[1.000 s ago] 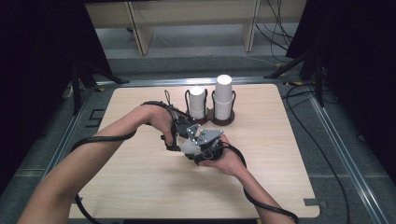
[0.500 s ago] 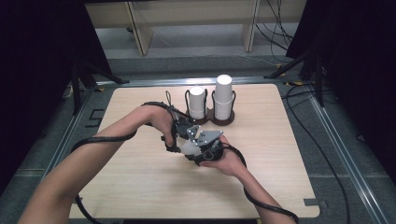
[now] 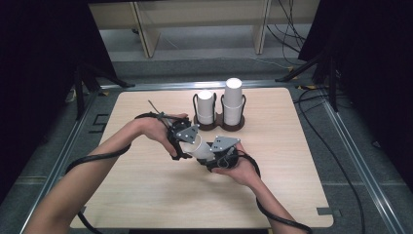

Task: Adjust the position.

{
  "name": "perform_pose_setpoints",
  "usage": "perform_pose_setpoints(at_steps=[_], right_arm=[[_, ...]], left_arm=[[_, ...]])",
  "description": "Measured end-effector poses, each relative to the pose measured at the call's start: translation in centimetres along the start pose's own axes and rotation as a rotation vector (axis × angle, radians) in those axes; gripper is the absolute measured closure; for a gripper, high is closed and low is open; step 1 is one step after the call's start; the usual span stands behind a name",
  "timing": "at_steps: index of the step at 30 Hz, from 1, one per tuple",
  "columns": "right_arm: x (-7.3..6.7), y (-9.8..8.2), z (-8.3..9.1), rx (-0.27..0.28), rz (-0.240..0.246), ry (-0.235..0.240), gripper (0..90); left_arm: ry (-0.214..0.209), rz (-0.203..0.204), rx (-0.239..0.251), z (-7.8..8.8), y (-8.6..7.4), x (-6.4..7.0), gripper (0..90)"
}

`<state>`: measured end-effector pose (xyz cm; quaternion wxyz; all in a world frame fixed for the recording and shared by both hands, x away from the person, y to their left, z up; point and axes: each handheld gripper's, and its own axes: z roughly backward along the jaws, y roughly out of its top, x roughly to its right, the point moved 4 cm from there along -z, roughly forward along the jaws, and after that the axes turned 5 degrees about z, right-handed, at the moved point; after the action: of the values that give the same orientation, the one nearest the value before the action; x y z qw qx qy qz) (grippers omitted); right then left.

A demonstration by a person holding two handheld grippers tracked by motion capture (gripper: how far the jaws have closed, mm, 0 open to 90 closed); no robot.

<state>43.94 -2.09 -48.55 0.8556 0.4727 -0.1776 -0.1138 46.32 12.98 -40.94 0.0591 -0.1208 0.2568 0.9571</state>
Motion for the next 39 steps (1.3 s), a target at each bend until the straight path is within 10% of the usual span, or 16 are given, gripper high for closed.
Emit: perform_pose_setpoints(at_steps=[13, 24, 39], right_arm=[[0.2, -0.9, 1.1, 0.065, -0.026, -0.051, 34.6], [0.8, -1.0, 2.9, 0.177, -0.152, -0.108, 34.4], [1.1, -1.5, 4.0, 0.259, -0.271, -0.151, 34.3]], left_arm=[[0.155, 0.161, 0.211, 0.0, -3.9, 2.1, 12.7], [0.261, 0.459, 0.521, -0.7, -8.2, 6.3, 13.1], [0.500, 0.675, 0.618, -1.5, -12.6, 8.3, 11.9]])
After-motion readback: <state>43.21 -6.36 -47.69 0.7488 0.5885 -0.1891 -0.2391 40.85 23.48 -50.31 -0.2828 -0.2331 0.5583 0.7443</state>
